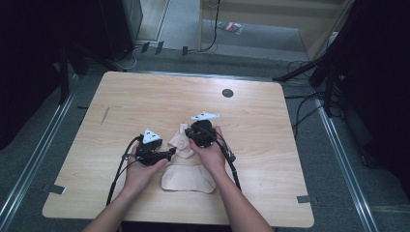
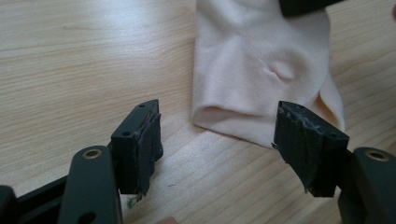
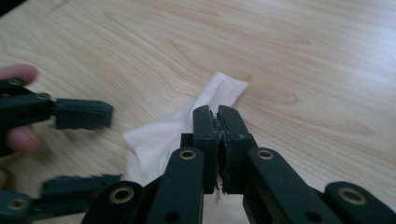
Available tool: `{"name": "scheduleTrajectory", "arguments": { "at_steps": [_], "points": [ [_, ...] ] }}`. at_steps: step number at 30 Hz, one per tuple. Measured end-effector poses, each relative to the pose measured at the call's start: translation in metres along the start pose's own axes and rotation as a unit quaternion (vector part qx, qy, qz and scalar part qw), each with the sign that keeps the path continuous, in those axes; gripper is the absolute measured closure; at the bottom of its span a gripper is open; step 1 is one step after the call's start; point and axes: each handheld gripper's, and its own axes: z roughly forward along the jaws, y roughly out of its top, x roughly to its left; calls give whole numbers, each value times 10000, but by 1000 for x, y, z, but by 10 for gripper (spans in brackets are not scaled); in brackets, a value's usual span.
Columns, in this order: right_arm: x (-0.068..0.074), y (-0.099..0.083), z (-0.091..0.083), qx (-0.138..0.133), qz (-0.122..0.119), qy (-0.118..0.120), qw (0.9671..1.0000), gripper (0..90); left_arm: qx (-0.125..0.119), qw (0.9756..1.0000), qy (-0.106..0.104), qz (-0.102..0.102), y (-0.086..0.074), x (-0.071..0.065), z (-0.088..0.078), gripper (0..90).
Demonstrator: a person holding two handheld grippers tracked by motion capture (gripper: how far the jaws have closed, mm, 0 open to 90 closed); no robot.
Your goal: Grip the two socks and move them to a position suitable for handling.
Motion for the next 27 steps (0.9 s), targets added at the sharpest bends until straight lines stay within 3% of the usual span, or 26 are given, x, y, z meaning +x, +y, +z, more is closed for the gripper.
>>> {"name": "scheduleTrajectory", "arguments": {
  "at_steps": [12,16,18,20,22,24,26,27],
  "points": [
    [24,22,-21,-279,-277,280,9988,882,94,9999,-65,-53,2,1,4,298],
    [29,28,-30,-370,-307,407,9980,883,54,10000,-24,-31,5,-1,6,356],
    [32,30,-34,-410,-340,500,9973,883,-11,10000,71,-64,6,-1,6,444],
    [34,32,-38,-453,-399,533,9967,883,-164,9996,169,-121,8,1,3,639],
    [34,32,-43,-502,-445,544,9963,883,-353,9991,128,-213,11,4,-3,846],
    [31,32,-47,-546,-440,525,9962,883,-520,9980,320,-142,14,5,-9,897],
    [25,30,-50,-565,-403,491,9964,883,-695,9951,704,25,16,5,-16,900],
    [23,29,-51,-567,-403,488,9964,883,-789,9920,967,195,17,3,-19,900]
  ]
}}
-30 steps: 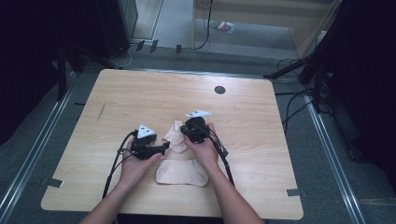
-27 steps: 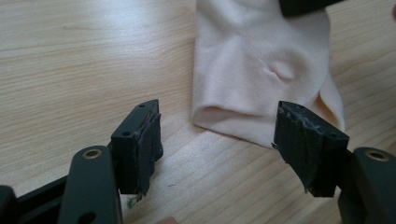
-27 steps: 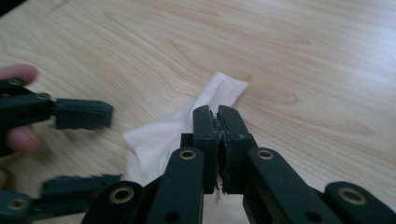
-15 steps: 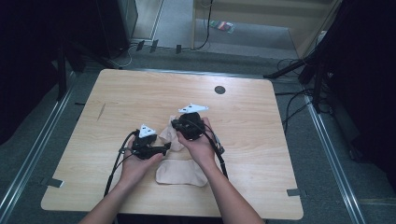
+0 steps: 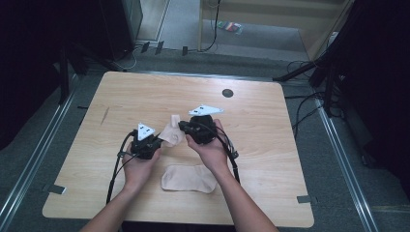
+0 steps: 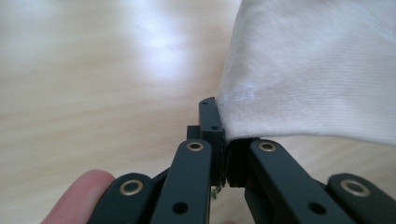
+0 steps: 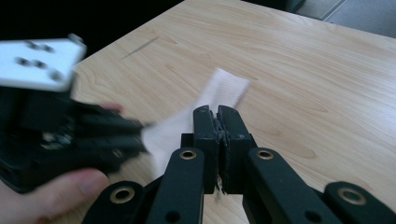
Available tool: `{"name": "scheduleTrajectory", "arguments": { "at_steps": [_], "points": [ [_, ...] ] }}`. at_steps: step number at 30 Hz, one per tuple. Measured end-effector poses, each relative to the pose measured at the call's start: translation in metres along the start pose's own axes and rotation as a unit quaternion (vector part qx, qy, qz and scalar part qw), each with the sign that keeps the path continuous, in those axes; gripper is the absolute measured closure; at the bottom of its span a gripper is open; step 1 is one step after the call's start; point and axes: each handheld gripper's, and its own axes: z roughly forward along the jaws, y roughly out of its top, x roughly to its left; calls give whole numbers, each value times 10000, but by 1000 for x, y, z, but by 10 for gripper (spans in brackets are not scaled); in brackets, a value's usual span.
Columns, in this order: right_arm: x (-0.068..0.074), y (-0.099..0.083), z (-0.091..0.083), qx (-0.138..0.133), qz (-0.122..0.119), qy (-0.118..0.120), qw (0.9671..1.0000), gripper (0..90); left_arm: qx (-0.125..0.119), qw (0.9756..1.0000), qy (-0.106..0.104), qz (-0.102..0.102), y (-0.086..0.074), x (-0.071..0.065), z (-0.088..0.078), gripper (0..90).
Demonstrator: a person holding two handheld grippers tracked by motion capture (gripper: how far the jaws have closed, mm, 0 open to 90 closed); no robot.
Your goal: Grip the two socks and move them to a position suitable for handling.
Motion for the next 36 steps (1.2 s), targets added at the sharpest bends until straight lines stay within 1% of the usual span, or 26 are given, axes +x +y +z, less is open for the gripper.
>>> {"name": "scheduleTrajectory", "arguments": {
  "at_steps": [1,2,3,5,6,8,10,11,13,14,15,16,19,20,21,23,25,27,28,29,30,31,32,34,35,36],
  "points": [
    [-2,-2,-1,-1,20,3,10000,884,-81,9996,204,199,1,-1,-3,900],
    [-4,-4,-1,11,41,15,10000,884,-200,9965,563,586,1,-5,-8,900],
    [-5,-7,0,34,40,36,10000,884,-309,9918,842,910,1,-11,-11,900],
    [-6,-13,3,93,25,26,10000,884,-370,9867,979,1247,-1,-19,-13,900],
    [-7,-16,5,127,15,0,9999,884,-299,9859,936,1354,-3,-22,-11,900],
    [-11,-23,9,207,48,-44,9998,885,-49,9866,743,1449,-6,-25,-6,899],
    [-16,-29,13,275,129,-94,9995,884,117,9881,415,1476,-12,-27,-1,898],
    [-22,-33,15,336,170,-107,9992,884,181,9882,269,1496,-14,-27,1,893],
    [-28,-40,17,468,222,-138,9986,884,227,9864,31,1628,-17,-29,2,860],
    [-31,-43,18,499,181,-158,9985,884,277,9856,-103,1662,-18,-30,3,823],
    [-34,-46,18,544,159,-201,9982,884,321,9851,-291,1666,-19,-31,4,791],
    [-38,-49,19,583,183,-228,9979,884,332,9852,-349,1647,-19,-31,4,746],
    [-45,-55,20,679,209,-317,9970,884,420,9869,-444,1492,-21,-29,6,676],
    [-48,-57,20,701,224,-334,9967,884,454,9866,-465,1496,-21,-27,6,655],
    [-50,-59,20,721,235,-360,9965,884,425,9874,-503,1441,-22,-27,6,635],
    [-54,-63,19,794,192,-418,9958,883,446,9871,-609,1409,-22,-24,6,583],
    [-57,-66,20,848,187,-462,9952,879,358,9868,-646,1444,-24,-22,4,514],
    [-61,-68,21,875,166,-534,9946,837,304,9867,-764,1402,-26,-18,2,478],
    [-62,-69,20,819,203,-609,9946,758,291,9871,-808,1354,-26,-16,1,463],
    [-63,-69,20,760,191,-600,9951,688,271,9882,-873,1228,-25,-12,1,454],
    [-64,-69,19,708,220,-602,9954,649,239,9899,-880,1086,-24,-9,0,446],
    [-65,-69,17,663,247,-623,9955,619,209,9912,-877,965,-23,-6,0,442],
    [-65,-69,16,629,266,-638,9956,606,143,9932,-851,782,-21,0,1,442],
    [-65,-70,11,556,352,-719,9952,599,45,9961,-719,512,-18,7,1,448],
    [-65,-71,10,547,370,-718,9952,597,16,9979,-589,283,-16,12,3,455],
    [-65,-73,9,554,449,-740,9947,592,61,9987,-478,172,-15,16,5,488]
  ]
}}
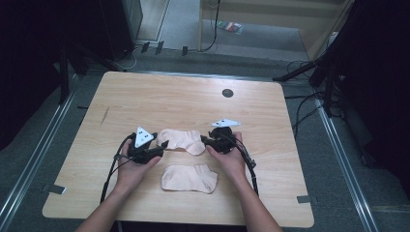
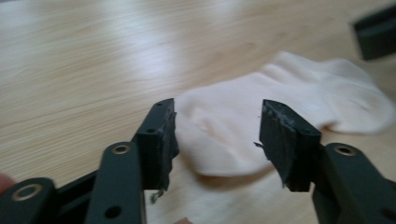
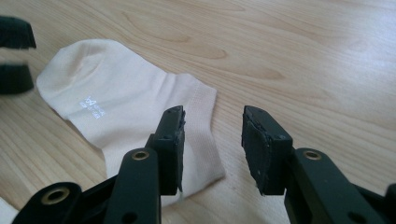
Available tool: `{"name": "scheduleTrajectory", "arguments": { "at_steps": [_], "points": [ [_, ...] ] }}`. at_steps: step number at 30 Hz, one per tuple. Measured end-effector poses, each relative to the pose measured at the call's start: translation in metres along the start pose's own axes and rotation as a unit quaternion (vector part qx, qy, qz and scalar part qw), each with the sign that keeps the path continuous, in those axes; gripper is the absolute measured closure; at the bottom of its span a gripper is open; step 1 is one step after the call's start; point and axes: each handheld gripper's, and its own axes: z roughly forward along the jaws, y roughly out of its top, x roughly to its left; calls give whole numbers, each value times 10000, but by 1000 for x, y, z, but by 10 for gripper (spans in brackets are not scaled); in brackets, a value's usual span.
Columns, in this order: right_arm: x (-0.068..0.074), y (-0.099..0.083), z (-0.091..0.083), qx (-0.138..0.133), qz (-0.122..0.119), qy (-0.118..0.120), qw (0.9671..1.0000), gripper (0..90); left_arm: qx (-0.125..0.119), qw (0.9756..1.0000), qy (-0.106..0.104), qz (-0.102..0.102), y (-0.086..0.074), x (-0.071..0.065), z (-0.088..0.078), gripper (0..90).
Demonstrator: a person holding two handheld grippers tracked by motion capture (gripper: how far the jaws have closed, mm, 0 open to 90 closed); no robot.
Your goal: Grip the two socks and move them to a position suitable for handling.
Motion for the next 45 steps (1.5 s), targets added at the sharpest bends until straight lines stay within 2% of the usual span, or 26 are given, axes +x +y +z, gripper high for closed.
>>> {"name": "scheduleTrajectory", "arguments": {
  "at_steps": [1,3,6,8,10,12,14,16,17,22,24,28,32,33,34,35,36,37,39,44,45],
  "points": [
    [-1,-2,0,5,14,-1,10000,591,33,9999,80,-117,1,4,3,501],
    [-1,-5,1,57,62,-36,10000,593,137,9996,126,-193,2,8,8,535],
    [1,-10,2,25,97,-67,9999,637,284,9992,126,-246,4,10,15,597],
    [3,-11,3,49,87,32,9999,650,356,9988,209,-255,5,9,18,634],
    [6,-12,6,107,-16,-20,9999,680,490,9981,253,-272,5,8,21,692],
    [9,-13,8,160,-133,-108,9997,731,590,9975,306,-245,5,7,23,766],
    [9,-14,9,182,-204,-165,9995,825,629,9975,313,-109,4,5,23,863],
    [8,-14,8,155,-190,-163,9996,900,674,9973,287,29,4,3,22,891],
    [6,-14,7,144,-216,-161,9995,900,685,9973,253,29,4,3,21,894],
    [1,-14,2,162,-303,-294,9990,900,594,9981,130,-104,3,0,14,900],
    [-2,-15,0,138,-264,-340,9990,900,548,9983,64,-167,3,-4,10,900],
    [-8,-17,-6,130,-274,-508,9982,900,539,9985,-70,-60,2,-19,4,900],
    [-16,-23,-10,213,-177,-629,9976,900,635,9979,-149,60,-5,-29,10,899],
    [-18,-24,-11,191,-143,-619,9978,900,591,9981,-170,64,-5,-29,10,895],
    [-18,-25,-12,159,-103,-599,9980,900,525,9984,-215,38,-4,-29,10,849],
    [-17,-26,-13,132,-66,-570,9983,900,516,9982,-281,-70,-3,-28,10,763],
    [-17,-26,-15,79,-25,-525,9986,807,499,9981,-327,-156,-3,-27,9,671],
    [-16,-26,-16,38,22,-477,9988,755,446,9982,-343,-210,-2,-27,6,640],
    [-12,-30,-25,-29,93,-379,9992,713,347,9985,-363,-226,-1,-27,-4,590],
    [6,-50,-54,-159,54,-96,9998,712,306,9972,-664,-132,-9,-33,-27,597],
    [9,-54,-58,-186,64,-58,9998,716,313,9963,-781,-161,-12,-34,-33,602]
  ]
}}
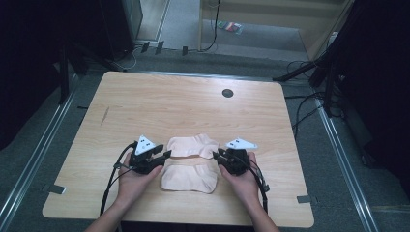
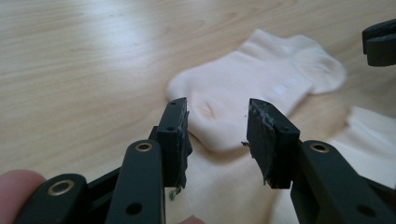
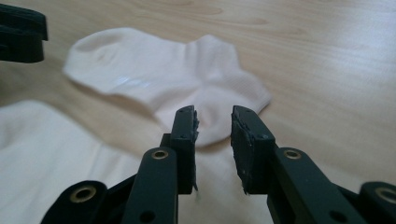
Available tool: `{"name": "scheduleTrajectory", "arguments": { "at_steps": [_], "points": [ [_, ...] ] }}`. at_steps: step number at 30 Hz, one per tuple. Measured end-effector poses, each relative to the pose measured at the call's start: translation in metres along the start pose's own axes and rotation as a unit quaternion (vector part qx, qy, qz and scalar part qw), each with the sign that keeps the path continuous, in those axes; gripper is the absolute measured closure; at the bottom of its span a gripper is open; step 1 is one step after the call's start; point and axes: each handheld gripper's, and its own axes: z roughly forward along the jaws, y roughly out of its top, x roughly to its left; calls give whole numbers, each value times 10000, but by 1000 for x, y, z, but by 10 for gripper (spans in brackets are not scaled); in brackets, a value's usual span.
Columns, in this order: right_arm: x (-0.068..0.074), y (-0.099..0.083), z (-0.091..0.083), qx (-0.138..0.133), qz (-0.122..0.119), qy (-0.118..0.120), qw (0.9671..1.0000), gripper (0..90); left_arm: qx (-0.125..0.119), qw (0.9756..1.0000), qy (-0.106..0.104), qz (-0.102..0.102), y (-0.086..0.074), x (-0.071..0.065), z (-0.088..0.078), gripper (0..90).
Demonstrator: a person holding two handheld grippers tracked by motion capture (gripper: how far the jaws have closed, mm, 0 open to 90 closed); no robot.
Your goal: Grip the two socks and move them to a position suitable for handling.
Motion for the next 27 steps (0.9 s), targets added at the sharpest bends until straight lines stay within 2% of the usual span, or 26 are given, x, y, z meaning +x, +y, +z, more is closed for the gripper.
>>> {"name": "scheduleTrajectory", "arguments": {
  "at_steps": [2,5,7,8,10,12,14,18,21,22,24,25,27],
  "points": [
    [6,-8,-9,9,32,135,9999,713,47,9998,-168,-95,-5,-4,-8,616],
    [13,-20,-18,64,228,306,9993,687,139,9991,-343,-215,-13,-9,-19,619],
    [17,-26,-20,125,291,359,9989,681,267,9986,-405,-191,-19,-14,-23,621],
    [18,-28,-20,171,272,380,9988,682,352,9984,-421,-116,-22,-16,-24,629],
    [21,-32,-18,264,262,379,9986,706,521,9982,-272,84,-27,-22,-21,666],
    [24,-36,-15,372,205,351,9985,770,619,9977,-223,155,-28,-25,-17,765],
    [26,-39,-14,462,119,438,9979,882,626,9977,-187,184,-27,-25,-15,872],
    [29,-40,-18,479,-78,201,9986,900,602,9978,-26,270,-26,-26,-14,894],
    [27,-42,-20,463,-154,102,9988,900,612,9973,66,401,-26,-30,-14,895],
    [26,-42,-21,450,-207,22,9988,900,617,9973,41,408,-27,-31,-13,895],
    [25,-41,-20,424,-131,-3,9990,900,604,9973,2,428,-28,-32,-11,886],
    [24,-40,-20,397,-88,75,9991,884,537,9978,-109,364,-29,-31,-11,849],
    [22,-35,-20,269,53,234,9994,684,451,9985,-232,189,-26,-27,-12,627]
  ]
}}
